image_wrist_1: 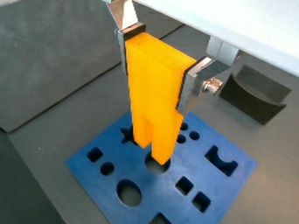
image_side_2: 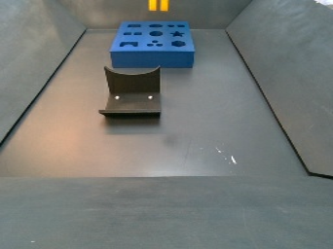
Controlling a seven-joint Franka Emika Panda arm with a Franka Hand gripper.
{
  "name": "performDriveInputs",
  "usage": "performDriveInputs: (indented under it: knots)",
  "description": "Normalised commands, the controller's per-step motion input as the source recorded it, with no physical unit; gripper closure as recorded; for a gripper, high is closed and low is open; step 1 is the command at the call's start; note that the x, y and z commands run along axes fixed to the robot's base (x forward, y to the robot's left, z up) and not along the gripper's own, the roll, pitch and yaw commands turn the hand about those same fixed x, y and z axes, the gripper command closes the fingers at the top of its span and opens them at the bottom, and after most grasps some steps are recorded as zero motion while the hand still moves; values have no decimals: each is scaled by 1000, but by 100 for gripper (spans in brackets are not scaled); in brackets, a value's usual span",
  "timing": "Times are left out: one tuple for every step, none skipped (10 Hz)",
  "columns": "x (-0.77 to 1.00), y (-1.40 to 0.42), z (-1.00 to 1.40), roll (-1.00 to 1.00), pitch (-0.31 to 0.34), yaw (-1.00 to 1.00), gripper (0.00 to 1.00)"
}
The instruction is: Insert the double-square object.
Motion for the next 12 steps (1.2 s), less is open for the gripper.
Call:
performDriveInputs:
  knots:
    - [1000, -131, -91, 220, 124, 0, 100]
    - [1000, -109, -66, 216, 157, 0, 100]
    - [1000, -91, 0, 211, 140, 0, 100]
    - [1000, -71, 0, 227, 147, 0, 100]
    - [1000, -40, -9, 240, 167, 0, 100]
    - [1000, -51, 0, 217, 149, 0, 100]
    - [1000, -20, -80, 80, 60, 0, 100]
    - [1000, 0, -171, 0, 0, 0, 100]
    - [1000, 0, -234, 0, -26, 0, 100]
    - [1000, 0, -286, 46, -14, 0, 100]
    - [1000, 0, -294, 46, 0, 0, 100]
    - [1000, 0, -234, 33, 0, 0, 100]
